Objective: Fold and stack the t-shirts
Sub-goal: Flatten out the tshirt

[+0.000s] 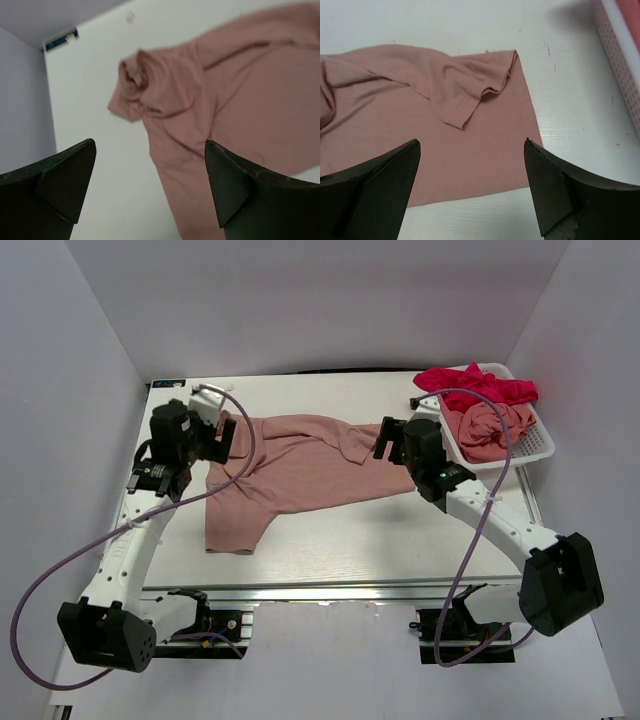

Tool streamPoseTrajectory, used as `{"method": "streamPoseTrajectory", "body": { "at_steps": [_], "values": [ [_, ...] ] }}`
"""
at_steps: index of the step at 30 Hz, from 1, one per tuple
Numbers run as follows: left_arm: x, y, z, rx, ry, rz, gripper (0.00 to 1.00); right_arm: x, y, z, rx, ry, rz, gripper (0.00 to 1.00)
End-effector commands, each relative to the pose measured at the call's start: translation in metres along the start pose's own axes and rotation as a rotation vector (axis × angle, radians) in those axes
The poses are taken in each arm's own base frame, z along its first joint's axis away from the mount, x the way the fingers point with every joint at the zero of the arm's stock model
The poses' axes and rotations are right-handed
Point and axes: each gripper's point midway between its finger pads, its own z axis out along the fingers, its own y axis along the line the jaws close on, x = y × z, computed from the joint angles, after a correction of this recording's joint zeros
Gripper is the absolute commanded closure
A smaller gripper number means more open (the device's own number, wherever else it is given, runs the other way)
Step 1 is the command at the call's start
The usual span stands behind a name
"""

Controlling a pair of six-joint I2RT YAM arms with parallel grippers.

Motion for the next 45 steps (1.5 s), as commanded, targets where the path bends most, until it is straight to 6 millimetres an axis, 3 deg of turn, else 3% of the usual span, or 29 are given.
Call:
{"method": "streamPoseTrajectory", "body": {
  "at_steps": [1,14,21,35,45],
  "values": [
    [0.048,-0.019,-0.002,0.085,0.133,0.041,0.02,0.002,-0.001,0.008,0.04,0.024,0.022,0.12],
    [0.058,-0.024,0.018,0.097,0.187,0.011,0.02,0.078,-0.028,0.043,0.231,0.247,0.03,0.14],
    [0.049,-0.021,0.019,0.076,0.162,-0.029,0.02,0.108,-0.048,0.039,0.299,0.301,0.104,0.17],
    [0.027,-0.016,0.029,0.062,0.119,-0.058,0.02,0.142,-0.067,0.017,0.412,0.339,0.244,0.27],
    [0.025,-0.015,0.033,0.062,0.119,-0.058,0.02,0.157,-0.075,0.021,0.464,0.344,0.26,0.32]
  ]
}}
